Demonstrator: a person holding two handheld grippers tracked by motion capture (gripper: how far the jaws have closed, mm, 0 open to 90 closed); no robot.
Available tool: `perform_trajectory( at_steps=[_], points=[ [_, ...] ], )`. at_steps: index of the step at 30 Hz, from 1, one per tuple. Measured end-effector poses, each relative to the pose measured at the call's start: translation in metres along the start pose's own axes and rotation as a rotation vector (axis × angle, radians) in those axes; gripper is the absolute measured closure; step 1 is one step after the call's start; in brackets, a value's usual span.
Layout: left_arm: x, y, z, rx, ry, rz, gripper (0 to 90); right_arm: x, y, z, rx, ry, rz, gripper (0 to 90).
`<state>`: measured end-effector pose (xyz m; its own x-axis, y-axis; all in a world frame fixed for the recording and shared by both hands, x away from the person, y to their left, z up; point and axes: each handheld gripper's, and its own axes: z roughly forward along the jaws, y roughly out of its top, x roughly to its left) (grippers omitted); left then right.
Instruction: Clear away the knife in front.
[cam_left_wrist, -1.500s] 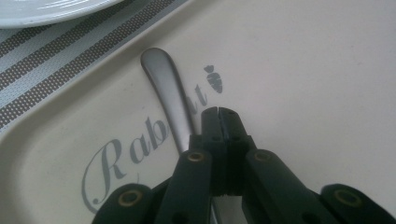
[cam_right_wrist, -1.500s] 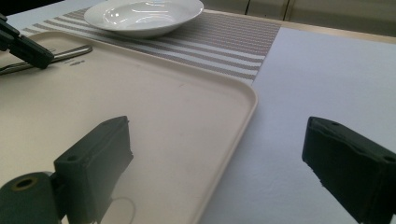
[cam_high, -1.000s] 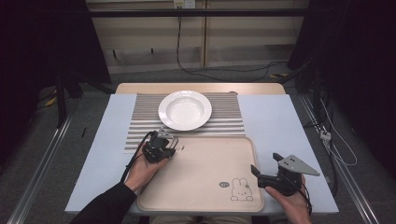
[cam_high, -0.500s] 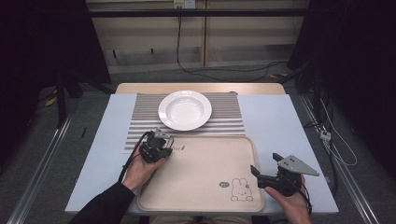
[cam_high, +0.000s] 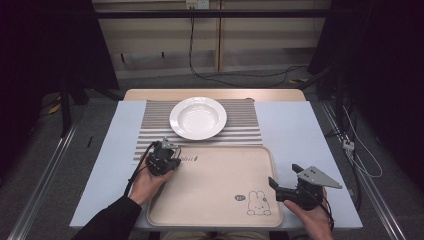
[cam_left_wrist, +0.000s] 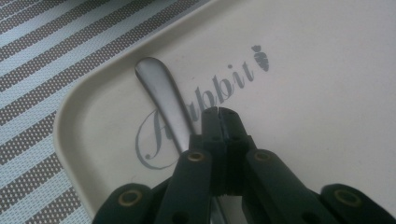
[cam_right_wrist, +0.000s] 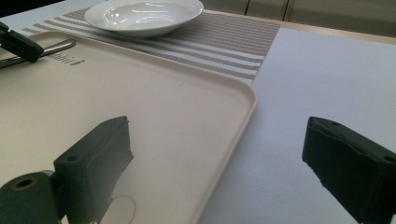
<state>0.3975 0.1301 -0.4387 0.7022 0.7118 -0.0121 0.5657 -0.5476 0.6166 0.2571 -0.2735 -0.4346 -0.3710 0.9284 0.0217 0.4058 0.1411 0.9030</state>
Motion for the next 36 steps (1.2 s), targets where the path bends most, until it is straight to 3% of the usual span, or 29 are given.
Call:
perform_trajectory(
  at_steps=[10, 36],
  points=[
    [0.003, -0.002, -0.003, 0.01, 0.021, -0.011, 90.0, 0.0, 0.0, 0.0, 0.0, 0.0, 0.001, 7.9],
    [0.012, -0.017, -0.016, 0.018, -0.008, -0.044, 90.0, 0.0, 0.0, 0.0, -0.001, 0.003, 0.004, 7.9]
  ],
)
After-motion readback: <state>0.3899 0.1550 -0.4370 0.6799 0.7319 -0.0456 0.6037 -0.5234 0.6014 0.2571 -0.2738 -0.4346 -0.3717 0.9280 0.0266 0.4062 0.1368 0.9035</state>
